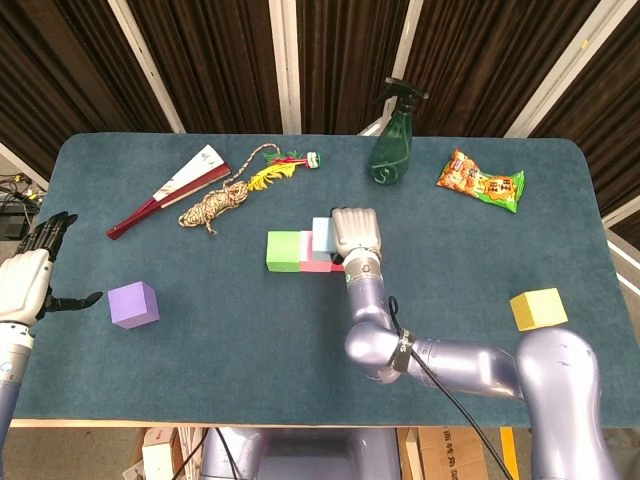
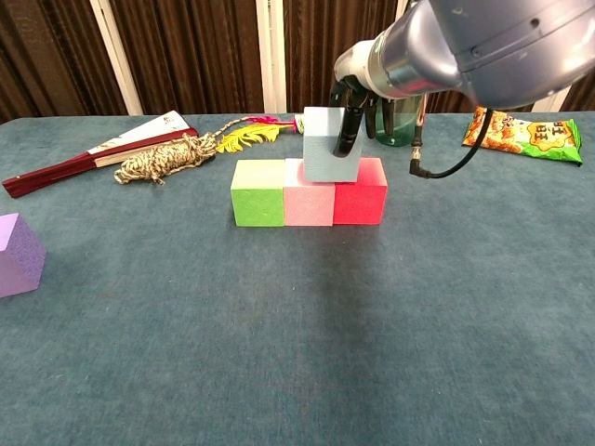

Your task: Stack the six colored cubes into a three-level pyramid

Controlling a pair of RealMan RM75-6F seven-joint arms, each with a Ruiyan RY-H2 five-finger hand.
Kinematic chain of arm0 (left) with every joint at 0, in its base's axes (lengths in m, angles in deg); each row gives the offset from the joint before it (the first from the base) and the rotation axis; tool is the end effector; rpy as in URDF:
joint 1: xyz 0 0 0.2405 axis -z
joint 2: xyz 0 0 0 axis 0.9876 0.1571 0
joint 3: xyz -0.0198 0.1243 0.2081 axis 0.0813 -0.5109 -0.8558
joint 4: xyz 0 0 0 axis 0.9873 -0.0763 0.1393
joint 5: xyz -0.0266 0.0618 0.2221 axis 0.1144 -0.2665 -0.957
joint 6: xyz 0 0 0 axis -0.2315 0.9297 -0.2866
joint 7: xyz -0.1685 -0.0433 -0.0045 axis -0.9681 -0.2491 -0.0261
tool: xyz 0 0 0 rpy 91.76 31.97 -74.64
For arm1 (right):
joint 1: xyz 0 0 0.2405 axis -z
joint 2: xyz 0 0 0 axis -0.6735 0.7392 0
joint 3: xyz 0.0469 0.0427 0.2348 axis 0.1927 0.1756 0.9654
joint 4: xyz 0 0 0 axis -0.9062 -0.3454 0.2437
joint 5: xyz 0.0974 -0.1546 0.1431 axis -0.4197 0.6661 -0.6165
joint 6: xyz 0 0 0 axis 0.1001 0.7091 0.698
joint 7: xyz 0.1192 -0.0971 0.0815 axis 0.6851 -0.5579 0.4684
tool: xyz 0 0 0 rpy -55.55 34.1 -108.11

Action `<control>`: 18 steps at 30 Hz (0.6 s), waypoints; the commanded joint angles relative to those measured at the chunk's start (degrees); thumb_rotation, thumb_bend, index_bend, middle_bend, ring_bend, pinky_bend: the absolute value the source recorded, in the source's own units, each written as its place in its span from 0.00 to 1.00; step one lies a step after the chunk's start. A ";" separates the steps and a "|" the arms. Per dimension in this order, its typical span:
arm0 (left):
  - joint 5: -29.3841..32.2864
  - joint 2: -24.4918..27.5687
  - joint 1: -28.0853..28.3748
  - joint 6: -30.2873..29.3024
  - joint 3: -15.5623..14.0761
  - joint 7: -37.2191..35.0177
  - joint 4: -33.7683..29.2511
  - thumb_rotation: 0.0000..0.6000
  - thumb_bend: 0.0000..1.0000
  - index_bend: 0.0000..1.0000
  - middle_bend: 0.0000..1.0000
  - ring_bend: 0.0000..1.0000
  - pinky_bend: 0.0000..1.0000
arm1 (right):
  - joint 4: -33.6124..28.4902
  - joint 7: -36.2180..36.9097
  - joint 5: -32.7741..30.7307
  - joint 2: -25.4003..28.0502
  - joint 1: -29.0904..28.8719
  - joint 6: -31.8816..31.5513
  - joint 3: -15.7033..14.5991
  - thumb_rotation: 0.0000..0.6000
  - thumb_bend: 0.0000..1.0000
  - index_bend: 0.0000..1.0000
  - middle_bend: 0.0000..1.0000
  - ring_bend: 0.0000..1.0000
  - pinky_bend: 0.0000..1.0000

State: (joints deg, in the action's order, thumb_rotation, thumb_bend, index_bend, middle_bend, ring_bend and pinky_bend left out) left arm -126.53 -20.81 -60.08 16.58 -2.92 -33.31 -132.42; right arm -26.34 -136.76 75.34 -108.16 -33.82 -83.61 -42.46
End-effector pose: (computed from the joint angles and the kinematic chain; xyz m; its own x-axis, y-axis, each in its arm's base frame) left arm -0.2211 0.2979 0.1575 0.2014 0.0735 0.9768 0.9728 0.1015 -0.2082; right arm 0.0091 -0.4403 -0.0406 0.4476 -0.3881 0.8056 -0.8791 -0.0260 0.4759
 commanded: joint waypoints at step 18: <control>0.25 -0.16 0.13 0.05 -0.08 0.08 0.24 1.00 0.13 0.00 0.00 0.01 0.08 | 0.82 -1.57 -0.43 0.25 0.55 0.74 -0.30 1.00 0.30 0.51 0.47 0.48 0.52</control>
State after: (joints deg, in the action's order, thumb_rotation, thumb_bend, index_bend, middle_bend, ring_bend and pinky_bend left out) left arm -126.29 -20.96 -59.95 16.64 -3.01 -33.23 -132.17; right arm -25.51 -138.32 74.92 -107.92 -33.28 -82.86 -42.77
